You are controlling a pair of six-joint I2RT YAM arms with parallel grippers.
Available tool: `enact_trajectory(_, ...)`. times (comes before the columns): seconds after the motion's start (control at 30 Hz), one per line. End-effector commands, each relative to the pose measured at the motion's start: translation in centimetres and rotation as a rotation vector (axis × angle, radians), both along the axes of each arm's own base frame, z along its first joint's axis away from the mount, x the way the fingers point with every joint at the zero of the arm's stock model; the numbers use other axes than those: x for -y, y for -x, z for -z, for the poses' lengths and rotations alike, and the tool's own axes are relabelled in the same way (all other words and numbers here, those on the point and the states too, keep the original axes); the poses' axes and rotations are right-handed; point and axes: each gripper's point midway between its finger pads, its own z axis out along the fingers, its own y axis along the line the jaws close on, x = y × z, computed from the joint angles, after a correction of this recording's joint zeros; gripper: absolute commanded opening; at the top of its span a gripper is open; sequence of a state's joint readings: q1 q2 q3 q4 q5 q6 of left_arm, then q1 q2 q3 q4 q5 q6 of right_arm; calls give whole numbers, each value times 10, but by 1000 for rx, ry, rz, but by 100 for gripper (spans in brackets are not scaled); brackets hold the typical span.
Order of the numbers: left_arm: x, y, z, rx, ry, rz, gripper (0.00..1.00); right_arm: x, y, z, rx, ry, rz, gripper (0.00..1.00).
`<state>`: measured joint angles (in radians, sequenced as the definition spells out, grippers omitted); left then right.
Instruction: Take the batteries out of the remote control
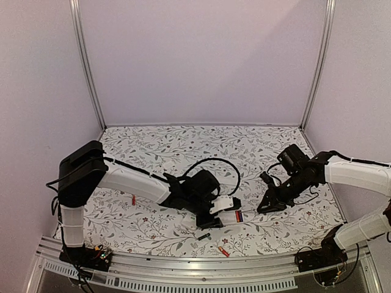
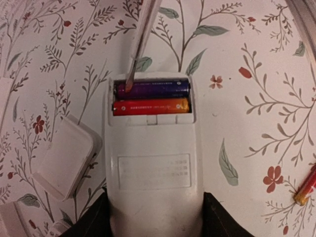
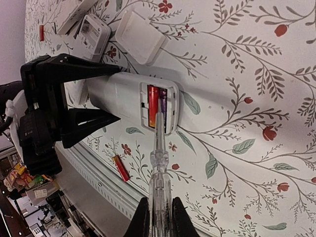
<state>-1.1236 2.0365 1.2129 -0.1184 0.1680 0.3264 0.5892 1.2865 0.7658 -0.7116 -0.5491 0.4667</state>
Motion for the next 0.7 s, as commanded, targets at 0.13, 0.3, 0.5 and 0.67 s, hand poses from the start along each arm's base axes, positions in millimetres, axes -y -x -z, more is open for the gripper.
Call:
enact_trajectory(0.13, -13, 5, 20, -18, -83, 11, 32, 8, -13, 13, -2, 132, 37, 0)
enact_trajectory(0.3, -13, 4, 20, -18, -83, 13, 31, 5, -18, 19, -9, 167, 34, 0)
enact_trajectory(0.5, -14, 7, 23, -28, -84, 25, 30, -8, -13, 31, -57, 102, 11, 0)
enact_trajectory(0.67, -13, 6, 24, -40, -78, 31, 30, -21, -18, 35, -61, 45, -8, 0)
